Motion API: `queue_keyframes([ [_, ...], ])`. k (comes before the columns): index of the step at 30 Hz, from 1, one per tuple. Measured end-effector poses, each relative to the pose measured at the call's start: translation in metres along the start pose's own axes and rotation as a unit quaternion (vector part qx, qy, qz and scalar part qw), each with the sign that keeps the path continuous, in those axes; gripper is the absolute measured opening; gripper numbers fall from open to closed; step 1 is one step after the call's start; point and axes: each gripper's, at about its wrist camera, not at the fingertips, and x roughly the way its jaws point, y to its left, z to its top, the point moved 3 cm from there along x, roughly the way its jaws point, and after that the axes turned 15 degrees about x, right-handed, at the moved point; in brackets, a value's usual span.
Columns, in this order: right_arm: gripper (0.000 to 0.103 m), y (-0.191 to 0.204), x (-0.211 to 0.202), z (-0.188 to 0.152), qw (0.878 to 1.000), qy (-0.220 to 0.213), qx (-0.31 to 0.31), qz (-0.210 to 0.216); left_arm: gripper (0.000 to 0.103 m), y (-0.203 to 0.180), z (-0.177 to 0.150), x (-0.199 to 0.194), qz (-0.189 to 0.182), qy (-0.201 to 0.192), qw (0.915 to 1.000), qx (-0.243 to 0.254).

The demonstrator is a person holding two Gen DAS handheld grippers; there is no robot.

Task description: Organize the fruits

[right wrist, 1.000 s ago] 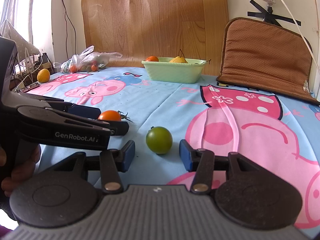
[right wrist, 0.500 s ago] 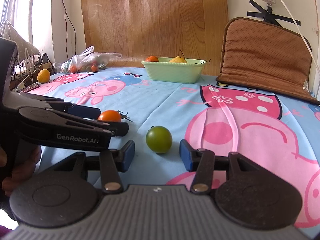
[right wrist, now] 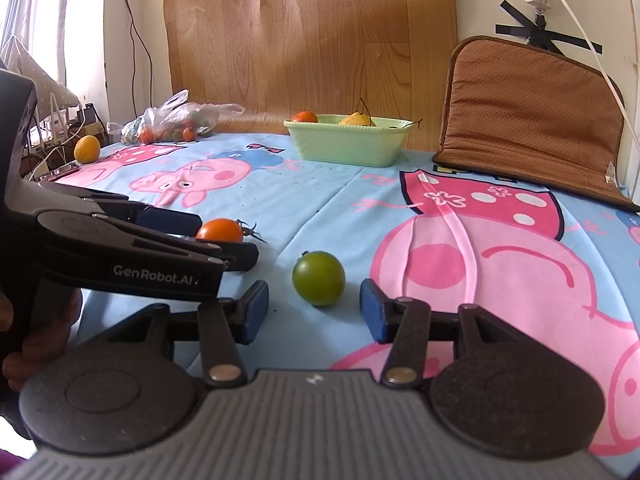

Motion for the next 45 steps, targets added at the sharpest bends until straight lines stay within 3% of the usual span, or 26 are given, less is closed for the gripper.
queue_keyframes([
  [45,0.059,0.0010,0.0004,-0.0010,1.000,0.000,0.005,-0.003,0.068,0.0002,-0.0006,-0.0003,0.000,0.000,1.0000,-0.001],
])
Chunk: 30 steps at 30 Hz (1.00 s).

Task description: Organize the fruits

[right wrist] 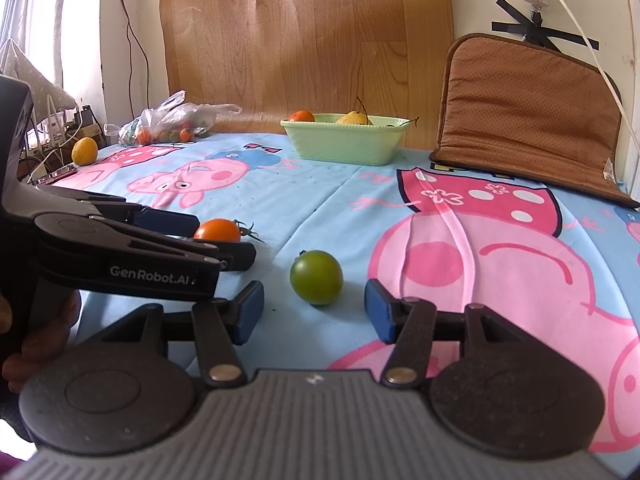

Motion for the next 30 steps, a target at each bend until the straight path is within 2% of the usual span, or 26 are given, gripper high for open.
queue_keyframes([
  [30,0.060,-0.0006,-0.0006,0.0003,1.000,0.000,0.000,0.000,0.067,0.0005,0.0002,-0.0010,-0.002,-0.002,1.0000,-0.003],
])
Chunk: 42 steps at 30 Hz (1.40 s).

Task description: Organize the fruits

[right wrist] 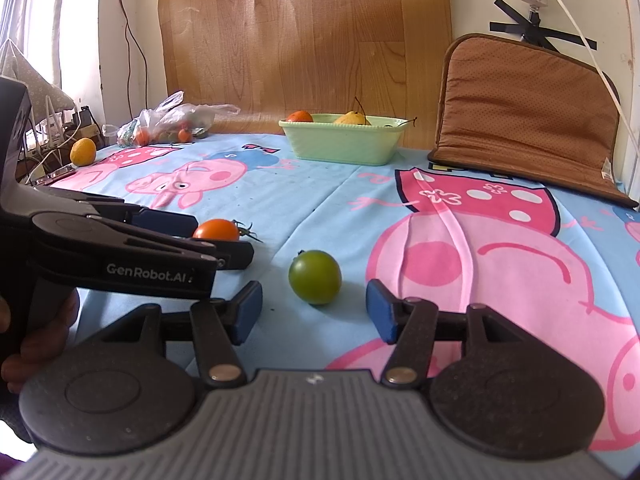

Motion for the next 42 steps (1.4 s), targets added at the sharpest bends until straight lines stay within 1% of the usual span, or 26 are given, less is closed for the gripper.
queue_keyframes([
  [17,0.060,0.002,-0.002,-0.001,1.000,0.000,-0.003,-0.005,0.064,0.001,0.000,-0.001,-0.002,-0.003,1.0000,-0.006],
  [21,0.060,0.006,-0.003,-0.003,1.000,0.001,-0.008,-0.012,0.062,0.004,-0.002,-0.003,-0.008,-0.010,0.9998,-0.015],
  [23,0.060,0.007,-0.004,-0.003,1.000,0.001,-0.007,-0.017,0.059,0.006,-0.003,-0.004,-0.013,-0.015,0.9995,-0.023],
  [26,0.060,0.008,-0.004,-0.003,1.000,0.005,-0.005,-0.022,0.052,0.007,-0.004,-0.005,-0.023,-0.023,0.9991,-0.028],
  [29,0.060,0.008,-0.002,0.000,1.000,0.013,-0.002,-0.026,0.051,0.007,-0.003,-0.004,-0.024,-0.021,0.9992,-0.026],
  [33,0.060,0.010,0.004,0.004,0.999,0.018,-0.011,-0.029,0.049,0.001,0.001,-0.003,-0.017,-0.009,0.9998,-0.007],
  [35,0.059,0.011,0.006,0.005,0.999,0.020,-0.019,-0.029,0.032,-0.001,0.003,-0.002,-0.020,-0.005,0.9998,0.000],
  [36,0.056,0.010,0.008,0.006,0.999,0.022,-0.022,-0.026,0.029,-0.002,0.004,-0.003,-0.024,-0.002,0.9997,0.001],
  [37,0.047,0.011,0.008,0.006,0.999,0.022,-0.024,-0.023,0.029,-0.002,0.004,-0.004,-0.029,0.000,0.9996,-0.002],
  [38,0.031,0.011,0.008,0.007,0.999,0.024,-0.028,-0.021,0.028,-0.002,0.005,-0.005,-0.039,0.000,0.9992,-0.007],
  [39,0.031,0.011,0.007,0.008,0.999,0.023,-0.031,-0.020,0.028,-0.001,0.006,-0.007,-0.047,0.000,0.9988,-0.011],
  [42,0.031,0.013,0.007,0.017,0.999,0.017,-0.038,-0.009,0.028,0.005,0.016,-0.010,-0.052,-0.006,0.9985,-0.015],
])
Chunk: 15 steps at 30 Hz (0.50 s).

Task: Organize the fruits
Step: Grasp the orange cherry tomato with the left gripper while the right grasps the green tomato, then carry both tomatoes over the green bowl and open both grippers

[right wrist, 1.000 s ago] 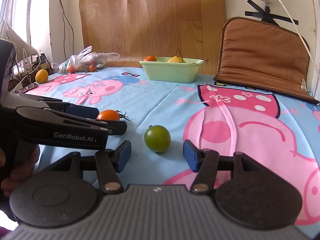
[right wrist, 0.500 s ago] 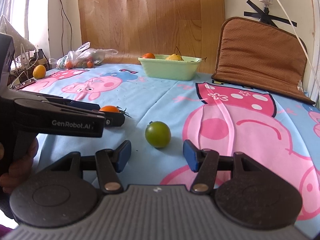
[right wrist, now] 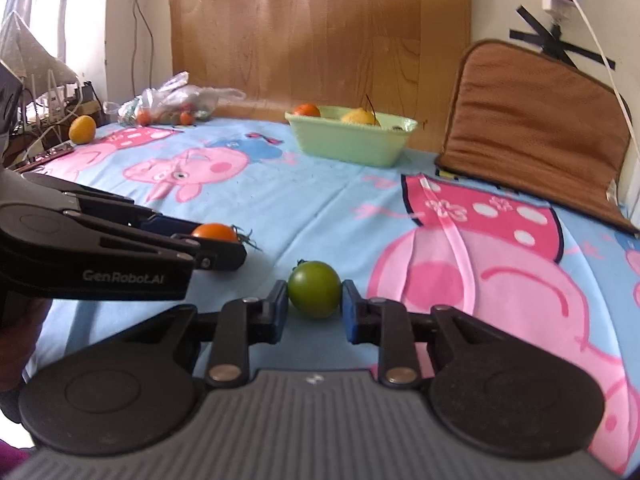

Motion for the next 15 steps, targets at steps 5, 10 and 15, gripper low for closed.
queue_keyframes([
  [5,0.031,-0.002,0.016,0.036,1.000,-0.014,0.001,0.021,0.029,0.030,0.044,0.010,-0.011,-0.020,0.9996,-0.019],
  [10,0.031,-0.019,0.059,0.094,0.999,-0.042,0.022,0.023,0.029,0.069,0.101,0.053,0.017,-0.027,0.9994,-0.015],
  [15,0.031,-0.045,0.129,0.145,0.998,-0.031,0.052,0.014,0.029,0.104,0.142,0.120,0.033,-0.003,0.9992,-0.024],
])
